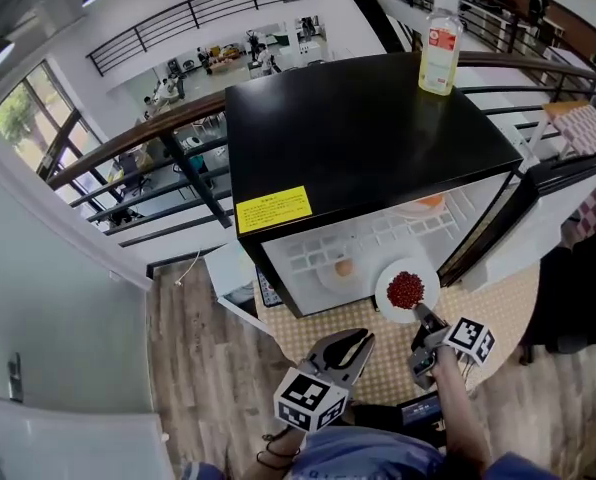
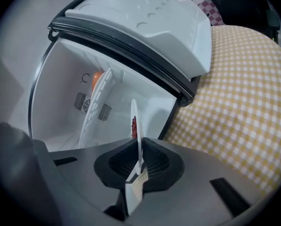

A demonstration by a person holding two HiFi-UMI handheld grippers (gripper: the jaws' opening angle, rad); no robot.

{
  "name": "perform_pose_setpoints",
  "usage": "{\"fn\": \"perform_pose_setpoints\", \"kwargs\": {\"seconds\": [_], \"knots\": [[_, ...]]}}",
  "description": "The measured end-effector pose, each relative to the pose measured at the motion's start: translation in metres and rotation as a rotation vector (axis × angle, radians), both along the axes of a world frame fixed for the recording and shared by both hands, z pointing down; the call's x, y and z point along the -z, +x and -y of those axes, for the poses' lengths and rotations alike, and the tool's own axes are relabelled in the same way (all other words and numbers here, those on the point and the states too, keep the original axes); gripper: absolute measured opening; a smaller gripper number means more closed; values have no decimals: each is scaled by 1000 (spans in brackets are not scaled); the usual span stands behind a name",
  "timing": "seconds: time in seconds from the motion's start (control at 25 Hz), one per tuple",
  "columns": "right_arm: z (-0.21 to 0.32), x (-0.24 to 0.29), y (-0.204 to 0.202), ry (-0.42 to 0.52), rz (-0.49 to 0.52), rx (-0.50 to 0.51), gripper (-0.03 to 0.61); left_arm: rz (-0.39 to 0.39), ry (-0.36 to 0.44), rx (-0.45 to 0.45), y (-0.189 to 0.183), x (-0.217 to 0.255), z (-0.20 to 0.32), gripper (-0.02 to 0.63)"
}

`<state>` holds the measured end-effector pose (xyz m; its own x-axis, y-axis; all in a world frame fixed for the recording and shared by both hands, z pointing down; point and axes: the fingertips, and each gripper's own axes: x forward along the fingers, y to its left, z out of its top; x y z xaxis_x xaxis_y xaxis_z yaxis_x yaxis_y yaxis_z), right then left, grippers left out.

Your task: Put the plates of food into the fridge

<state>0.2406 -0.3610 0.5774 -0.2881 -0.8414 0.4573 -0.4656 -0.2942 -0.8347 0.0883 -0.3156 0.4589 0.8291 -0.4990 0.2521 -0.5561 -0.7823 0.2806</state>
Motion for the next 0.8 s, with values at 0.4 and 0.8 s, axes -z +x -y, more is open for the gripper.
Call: {"fn": "perform_pose_setpoints", "kwargs": {"seconds": [0.4,0.8], "knots": [[56,-40,7,-69,62,-28,28,29,-5,85,-2,-2,6,49],[94,-62,14,-73,-25,-75,26,57,-13,152,-22,-6,7,49]]}}
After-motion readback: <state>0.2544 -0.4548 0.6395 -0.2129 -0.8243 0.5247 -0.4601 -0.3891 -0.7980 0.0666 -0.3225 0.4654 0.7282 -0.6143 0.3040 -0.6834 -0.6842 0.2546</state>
